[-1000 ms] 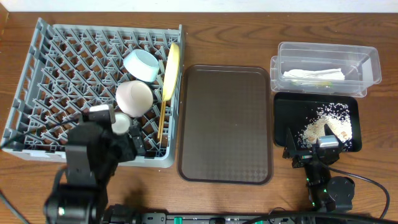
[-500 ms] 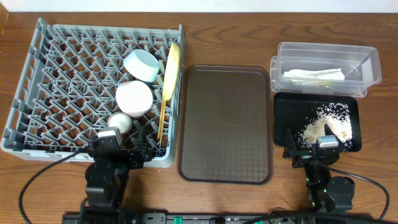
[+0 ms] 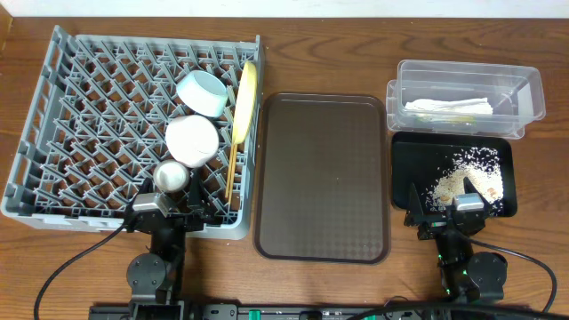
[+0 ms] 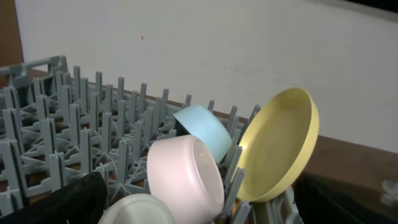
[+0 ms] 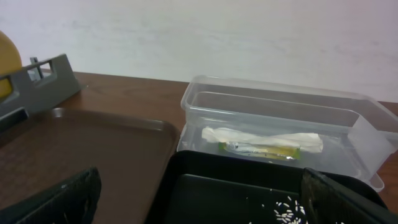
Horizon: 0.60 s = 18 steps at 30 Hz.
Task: Sort waste into correct bins and load items into the dishwasher
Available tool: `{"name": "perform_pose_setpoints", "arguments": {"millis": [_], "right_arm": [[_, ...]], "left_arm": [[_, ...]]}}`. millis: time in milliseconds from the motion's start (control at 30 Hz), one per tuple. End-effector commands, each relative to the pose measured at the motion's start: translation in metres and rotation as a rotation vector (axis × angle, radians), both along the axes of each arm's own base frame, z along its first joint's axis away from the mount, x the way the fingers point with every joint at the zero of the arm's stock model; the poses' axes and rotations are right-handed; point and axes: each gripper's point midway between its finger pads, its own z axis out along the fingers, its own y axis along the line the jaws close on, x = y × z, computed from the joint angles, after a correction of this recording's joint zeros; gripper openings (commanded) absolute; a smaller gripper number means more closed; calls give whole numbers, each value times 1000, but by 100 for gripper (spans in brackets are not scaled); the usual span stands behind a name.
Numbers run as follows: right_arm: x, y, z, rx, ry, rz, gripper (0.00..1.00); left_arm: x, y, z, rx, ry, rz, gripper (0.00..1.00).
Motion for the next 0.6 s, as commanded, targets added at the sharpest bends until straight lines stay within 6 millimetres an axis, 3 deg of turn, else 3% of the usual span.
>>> {"name": "perform_pose_setpoints", "arguments": {"millis": [0,100,567], "right_arm": [[-1,4,0,-14,-2,18,99],[-1,4,0,-14,-2,18,99],[-1,4,0,-14,-2,18,99]], "left_arm": [[0,2,-12,63,44,11,99],[-3,1,-41,65,164,1,98],[-3,1,-43,68,169,1,98]]}}
